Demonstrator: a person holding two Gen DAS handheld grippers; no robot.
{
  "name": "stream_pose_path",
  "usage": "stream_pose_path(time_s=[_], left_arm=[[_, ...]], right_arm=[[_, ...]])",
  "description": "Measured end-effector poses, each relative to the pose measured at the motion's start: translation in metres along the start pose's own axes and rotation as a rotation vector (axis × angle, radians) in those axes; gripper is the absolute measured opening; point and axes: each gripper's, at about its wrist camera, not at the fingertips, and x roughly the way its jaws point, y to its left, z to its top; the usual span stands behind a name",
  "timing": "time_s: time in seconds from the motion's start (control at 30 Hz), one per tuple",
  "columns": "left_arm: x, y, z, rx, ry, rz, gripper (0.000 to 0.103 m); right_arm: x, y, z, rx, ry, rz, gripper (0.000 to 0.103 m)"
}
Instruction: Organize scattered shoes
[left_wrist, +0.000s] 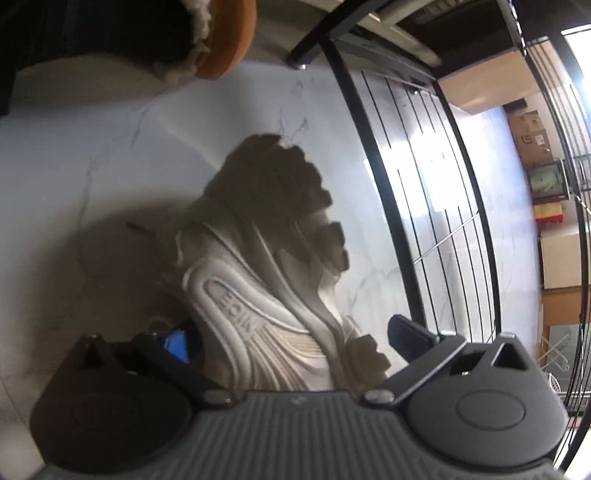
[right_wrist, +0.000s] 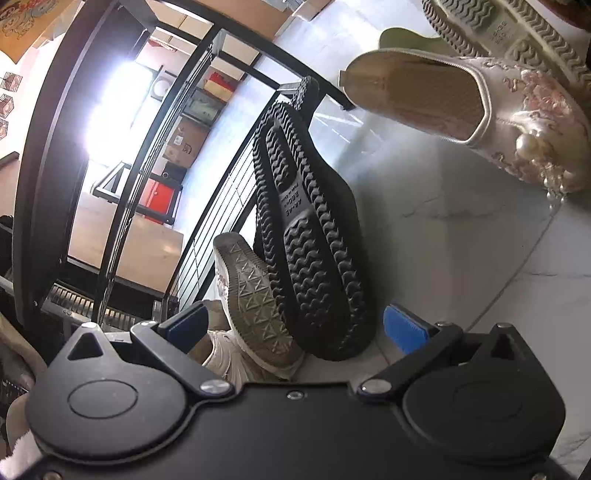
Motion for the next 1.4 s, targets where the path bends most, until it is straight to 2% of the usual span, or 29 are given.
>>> stream_pose_path(time_s=[0.27, 0.3, 0.37, 0.4, 0.47, 0.6, 0.67, 0.8, 0.83, 0.93, 1.03, 1.1, 1.13, 1.17, 1.2, 1.27, 1.4], left_arm=[[0.015, 0.002, -0.011, -0.009, -0.057, 0.051, 0.102], [0.015, 0.003, -0.011, -0.006, -0.067, 0.046, 0.099], [0.013, 0.005, -0.011, 0.007, -0.092, 0.033, 0.077], [0.011, 0.005, -0.011, 0.02, -0.109, 0.025, 0.076], [0.007, 0.007, -0.009, 0.025, -0.132, 0.005, 0.066], [-0.001, 0.009, -0.003, 0.013, -0.148, -0.018, 0.055], [-0.007, 0.008, -0.002, 0.025, -0.161, -0.027, 0.046], [-0.012, 0.005, 0.008, 0.048, -0.154, -0.062, 0.033], [-0.014, 0.005, 0.011, 0.058, -0.148, -0.07, 0.033], [-0.022, 0.018, 0.007, 0.103, -0.144, -0.07, 0.037], [-0.02, 0.035, 0.01, 0.028, -0.112, -0.102, 0.042], [-0.017, 0.031, 0.012, 0.014, -0.083, -0.078, 0.052], [-0.014, 0.029, 0.012, 0.001, -0.052, -0.051, 0.065], [-0.012, 0.029, 0.011, -0.011, -0.037, -0.033, 0.072], [-0.011, 0.032, 0.008, -0.031, -0.034, -0.023, 0.075], [-0.009, 0.038, 0.001, -0.067, -0.046, -0.002, 0.088], [-0.002, 0.029, -0.001, -0.014, -0.092, 0.049, 0.092]], right_arm=[[0.007, -0.003, -0.001, 0.013, 0.027, -0.007, 0.103], [0.009, -0.003, -0.001, 0.018, 0.031, -0.009, 0.103], [0.01, -0.004, 0.0, 0.024, 0.035, -0.01, 0.103], [0.012, -0.005, 0.0, 0.029, 0.039, -0.009, 0.103], [0.014, -0.006, 0.0, 0.036, 0.046, -0.009, 0.103], [0.015, -0.008, 0.0, 0.046, 0.05, -0.013, 0.103], [0.015, -0.009, 0.0, 0.05, 0.048, -0.011, 0.103], [0.014, -0.011, 0.001, 0.061, 0.041, -0.01, 0.103], [0.014, -0.011, 0.001, 0.066, 0.04, -0.008, 0.103], [0.012, -0.013, 0.002, 0.082, 0.035, -0.002, 0.103], [0.009, -0.014, 0.001, 0.088, 0.028, 0.007, 0.103], [0.006, -0.013, 0.001, 0.082, 0.022, 0.007, 0.103], [0.004, -0.014, 0.0, 0.082, 0.018, 0.004, 0.103], [0.003, -0.015, 0.001, 0.088, 0.012, 0.001, 0.103], [0.002, -0.016, 0.001, 0.094, 0.007, -0.001, 0.103], [0.002, -0.019, 0.002, 0.118, 0.003, 0.002, 0.103], [0.005, -0.02, 0.002, 0.132, 0.016, 0.005, 0.103]])
